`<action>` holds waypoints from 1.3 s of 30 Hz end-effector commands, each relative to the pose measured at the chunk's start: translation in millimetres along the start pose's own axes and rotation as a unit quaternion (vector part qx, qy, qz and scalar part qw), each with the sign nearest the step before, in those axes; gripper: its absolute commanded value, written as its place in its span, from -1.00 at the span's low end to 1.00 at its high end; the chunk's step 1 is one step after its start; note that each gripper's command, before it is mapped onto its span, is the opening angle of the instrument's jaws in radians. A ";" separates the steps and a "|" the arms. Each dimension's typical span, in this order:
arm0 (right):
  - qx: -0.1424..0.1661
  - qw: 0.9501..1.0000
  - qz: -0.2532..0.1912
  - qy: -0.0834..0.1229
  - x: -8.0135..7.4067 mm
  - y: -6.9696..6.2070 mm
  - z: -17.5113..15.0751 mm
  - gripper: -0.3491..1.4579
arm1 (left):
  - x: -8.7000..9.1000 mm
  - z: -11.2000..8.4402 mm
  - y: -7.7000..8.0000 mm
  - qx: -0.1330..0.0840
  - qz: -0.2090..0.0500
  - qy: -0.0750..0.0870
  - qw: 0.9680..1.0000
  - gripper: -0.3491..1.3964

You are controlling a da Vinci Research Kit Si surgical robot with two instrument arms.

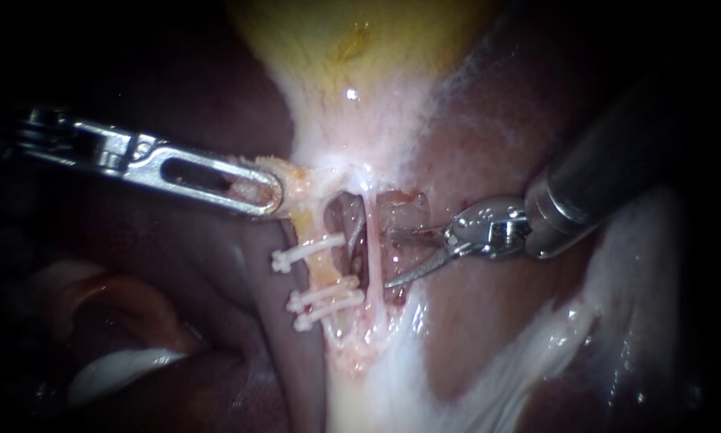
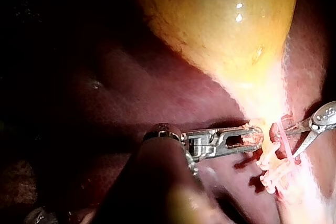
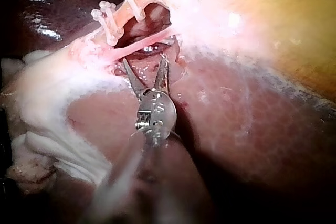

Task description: Go to the cutting position left tube

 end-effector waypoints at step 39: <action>0.022 1.000 0.000 0.021 2.9 -3.3 -2.2 0.82 | -0.8 -1.2 0.6 0.000 0.001 -0.001 1.000 -1.00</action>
